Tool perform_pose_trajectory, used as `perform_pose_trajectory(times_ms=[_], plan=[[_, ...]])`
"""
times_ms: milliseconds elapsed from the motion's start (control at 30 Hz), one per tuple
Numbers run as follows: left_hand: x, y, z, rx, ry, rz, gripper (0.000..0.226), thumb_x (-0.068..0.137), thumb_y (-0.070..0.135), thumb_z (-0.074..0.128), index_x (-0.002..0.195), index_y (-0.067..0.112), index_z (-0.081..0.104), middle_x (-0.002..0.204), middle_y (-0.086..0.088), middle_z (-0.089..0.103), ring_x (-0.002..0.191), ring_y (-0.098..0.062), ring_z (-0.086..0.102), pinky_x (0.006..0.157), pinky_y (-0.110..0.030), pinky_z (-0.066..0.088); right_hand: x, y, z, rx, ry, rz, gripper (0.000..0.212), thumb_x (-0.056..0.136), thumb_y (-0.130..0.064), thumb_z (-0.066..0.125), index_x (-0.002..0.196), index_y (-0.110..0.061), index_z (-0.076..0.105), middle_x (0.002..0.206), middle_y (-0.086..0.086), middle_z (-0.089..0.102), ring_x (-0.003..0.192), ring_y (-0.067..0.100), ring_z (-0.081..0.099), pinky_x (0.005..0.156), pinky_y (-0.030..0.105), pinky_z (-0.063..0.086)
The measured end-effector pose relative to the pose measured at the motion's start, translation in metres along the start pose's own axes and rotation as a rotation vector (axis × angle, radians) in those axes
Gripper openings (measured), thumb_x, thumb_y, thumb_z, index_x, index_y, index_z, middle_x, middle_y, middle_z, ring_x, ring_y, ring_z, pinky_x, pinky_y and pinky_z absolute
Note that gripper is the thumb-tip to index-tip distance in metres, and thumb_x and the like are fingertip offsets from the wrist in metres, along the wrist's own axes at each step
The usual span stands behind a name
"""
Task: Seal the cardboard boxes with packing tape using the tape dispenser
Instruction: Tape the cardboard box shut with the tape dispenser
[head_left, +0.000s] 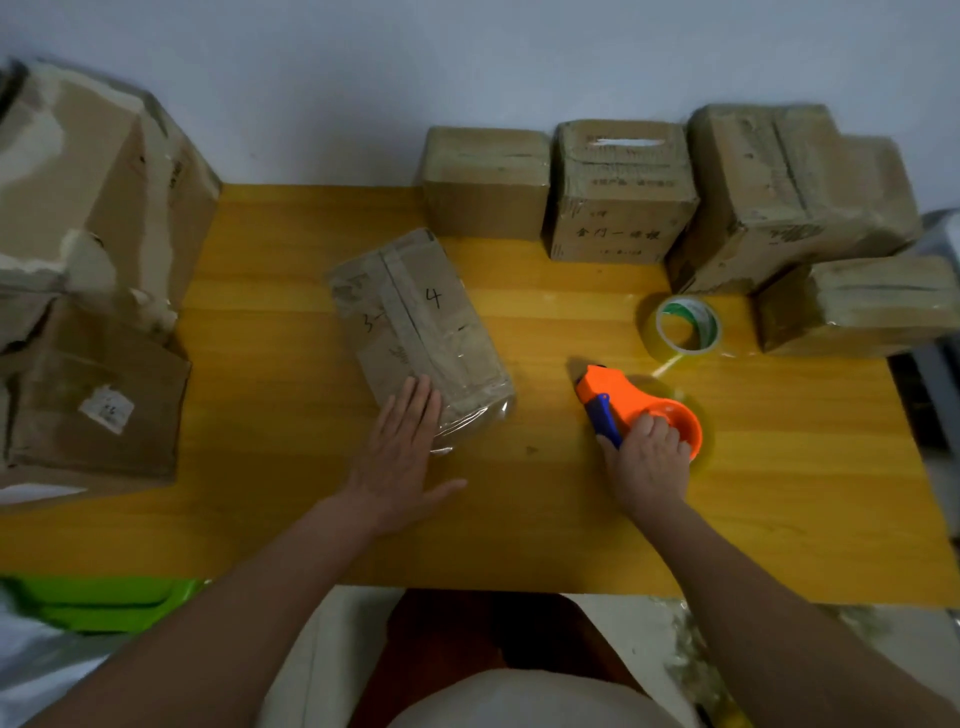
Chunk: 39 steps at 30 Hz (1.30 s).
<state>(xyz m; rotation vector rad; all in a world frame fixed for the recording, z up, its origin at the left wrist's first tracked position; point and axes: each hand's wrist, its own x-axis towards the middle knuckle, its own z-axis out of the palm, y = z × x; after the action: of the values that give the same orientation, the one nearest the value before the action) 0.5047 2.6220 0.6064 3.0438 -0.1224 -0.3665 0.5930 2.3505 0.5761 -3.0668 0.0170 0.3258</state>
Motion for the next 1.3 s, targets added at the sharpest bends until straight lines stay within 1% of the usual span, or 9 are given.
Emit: perform_pose_trajectory(times_ms=[100, 200, 367, 600, 733, 900, 1033, 1200, 1300], plan=[[0.000, -0.019, -0.005, 0.061, -0.055, 0.135, 0.113, 0.078, 0.080, 0.035, 0.151, 0.011, -0.016, 0.160, -0.013, -0.019, 0.146, -0.023, -0.021, 0.121, -0.040, -0.004, 0.002, -0.009, -0.014, 0.134, 0.229, 0.042, 0.040, 0.082, -0.033, 0.067, 0.090, 0.004, 0.055, 0.089, 0.028, 0.055, 0.083, 0.042, 0.055, 0.072, 0.046, 0.042], [-0.002, -0.038, -0.009, 0.153, -0.092, 0.216, 0.119, 0.075, 0.076, 0.055, 0.154, 0.008, -0.001, 0.162, -0.012, -0.003, 0.149, -0.027, -0.004, 0.118, -0.043, 0.003, -0.010, -0.037, -0.022, 0.472, 0.358, -0.267, 0.023, 0.088, -0.016, 0.041, 0.096, 0.001, 0.056, 0.093, 0.022, 0.055, 0.087, 0.034, 0.048, 0.080, 0.039, 0.033], [0.000, -0.044, -0.006, 0.204, -0.051, 0.242, 0.126, 0.060, 0.061, 0.079, 0.154, 0.011, 0.010, 0.162, -0.011, 0.007, 0.148, -0.029, 0.001, 0.117, -0.045, -0.001, -0.026, -0.095, -0.013, 0.707, 0.174, -0.455, 0.039, 0.096, -0.014, 0.034, 0.121, 0.005, 0.057, 0.118, 0.021, 0.060, 0.114, 0.028, 0.049, 0.104, 0.027, 0.030], [-0.004, -0.040, 0.002, 0.165, 0.057, 0.200, 0.114, 0.057, 0.029, 0.081, 0.151, 0.010, 0.020, 0.158, -0.012, 0.023, 0.146, -0.029, 0.011, 0.116, -0.045, 0.007, -0.016, -0.113, -0.014, 0.857, 0.013, -0.270, 0.044, 0.100, -0.020, 0.037, 0.140, -0.004, 0.044, 0.141, 0.013, 0.049, 0.131, 0.023, 0.044, 0.106, 0.017, 0.025], [-0.013, -0.032, 0.008, 0.117, 0.040, 0.159, 0.132, 0.046, 0.041, 0.090, 0.151, 0.009, 0.016, 0.157, -0.014, 0.025, 0.144, -0.033, 0.015, 0.115, -0.046, 0.013, 0.002, -0.126, -0.016, 0.947, -0.115, -0.217, 0.035, 0.102, -0.024, 0.042, 0.131, -0.010, 0.057, 0.133, 0.007, 0.058, 0.126, 0.020, 0.051, 0.103, 0.024, 0.036], [-0.026, -0.049, 0.006, 0.197, -0.010, 0.263, 0.130, 0.064, 0.061, 0.077, 0.151, 0.023, -0.012, 0.161, -0.006, -0.005, 0.147, -0.030, -0.002, 0.117, -0.044, 0.007, 0.030, -0.147, -0.015, 0.928, -0.350, -0.205, 0.045, 0.102, -0.041, 0.038, 0.122, -0.012, 0.065, 0.126, 0.009, 0.064, 0.122, 0.025, 0.054, 0.102, 0.038, 0.042], [-0.015, -0.068, -0.001, 0.253, 0.039, 0.354, 0.118, 0.056, 0.065, 0.080, 0.150, 0.026, 0.021, 0.152, -0.009, 0.027, 0.135, -0.033, 0.031, 0.112, -0.057, 0.028, 0.049, -0.155, -0.019, 0.933, -0.558, 0.048, 0.073, 0.098, -0.059, 0.019, 0.130, -0.006, 0.058, 0.135, 0.015, 0.055, 0.129, 0.029, 0.046, 0.105, 0.034, 0.032], [-0.005, -0.064, 0.012, 0.232, 0.148, 0.257, 0.096, 0.077, 0.053, 0.067, 0.152, 0.024, 0.015, 0.158, -0.010, 0.021, 0.144, -0.036, 0.022, 0.111, -0.062, 0.018, 0.028, -0.145, -0.028, 1.223, -0.034, 0.142, 0.051, 0.106, -0.033, 0.023, 0.122, -0.007, 0.064, 0.128, 0.012, 0.060, 0.125, 0.023, 0.050, 0.094, 0.020, 0.033], [-0.001, -0.049, 0.015, 0.194, 0.173, 0.182, 0.092, 0.077, 0.049, 0.067, 0.150, 0.022, 0.018, 0.157, -0.006, 0.025, 0.142, -0.033, 0.030, 0.111, -0.058, 0.018, 0.013, -0.164, -0.017, 1.301, -0.084, -0.006, 0.044, 0.106, -0.028, 0.026, 0.130, -0.007, 0.056, 0.133, 0.008, 0.055, 0.128, 0.020, 0.047, 0.105, 0.026, 0.033]])
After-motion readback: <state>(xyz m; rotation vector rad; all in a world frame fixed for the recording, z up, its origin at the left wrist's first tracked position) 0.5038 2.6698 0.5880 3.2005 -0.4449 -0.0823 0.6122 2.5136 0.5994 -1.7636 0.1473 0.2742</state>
